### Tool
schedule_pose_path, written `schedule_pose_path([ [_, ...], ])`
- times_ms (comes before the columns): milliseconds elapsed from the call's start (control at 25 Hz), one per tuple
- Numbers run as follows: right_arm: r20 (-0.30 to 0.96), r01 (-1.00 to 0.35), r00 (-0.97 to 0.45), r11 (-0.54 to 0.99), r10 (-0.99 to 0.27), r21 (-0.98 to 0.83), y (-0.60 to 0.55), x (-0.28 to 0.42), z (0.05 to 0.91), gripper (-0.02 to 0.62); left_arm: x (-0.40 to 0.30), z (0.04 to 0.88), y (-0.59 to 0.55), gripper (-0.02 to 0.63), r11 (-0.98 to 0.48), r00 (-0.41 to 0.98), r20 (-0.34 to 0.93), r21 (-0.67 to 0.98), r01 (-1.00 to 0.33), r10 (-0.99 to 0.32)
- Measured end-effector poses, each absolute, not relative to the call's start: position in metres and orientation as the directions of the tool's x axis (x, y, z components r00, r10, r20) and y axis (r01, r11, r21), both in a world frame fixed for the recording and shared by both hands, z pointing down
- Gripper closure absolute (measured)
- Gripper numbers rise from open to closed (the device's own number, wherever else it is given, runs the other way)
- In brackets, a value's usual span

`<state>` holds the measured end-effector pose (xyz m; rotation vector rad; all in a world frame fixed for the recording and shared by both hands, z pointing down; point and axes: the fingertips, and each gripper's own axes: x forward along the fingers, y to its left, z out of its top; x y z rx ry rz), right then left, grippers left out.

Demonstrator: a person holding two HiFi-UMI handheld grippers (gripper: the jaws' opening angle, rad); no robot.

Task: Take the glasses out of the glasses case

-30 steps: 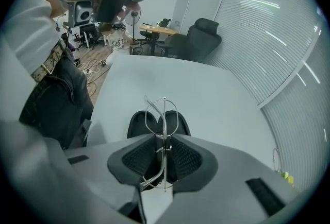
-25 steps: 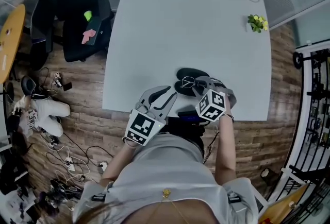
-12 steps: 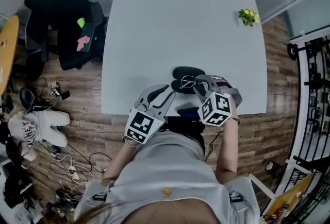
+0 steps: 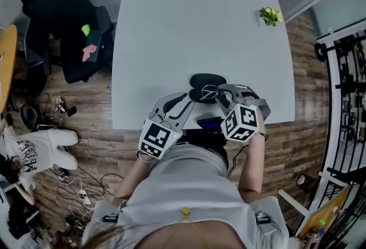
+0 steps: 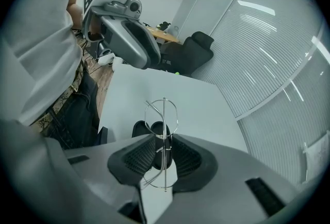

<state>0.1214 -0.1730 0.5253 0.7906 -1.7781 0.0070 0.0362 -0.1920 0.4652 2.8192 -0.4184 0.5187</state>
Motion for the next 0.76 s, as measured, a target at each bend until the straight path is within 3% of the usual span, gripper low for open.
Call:
schedule_pose_path([
  [760,0.858,-0.512,-0.15,0.781,-0.491,0.358,-0.1724,0.1162,0.5284,0.488,0.0295,0.4635,-0.1958,0.495,-0.928,0.892,0.382,0.178,-0.326,-0.24],
])
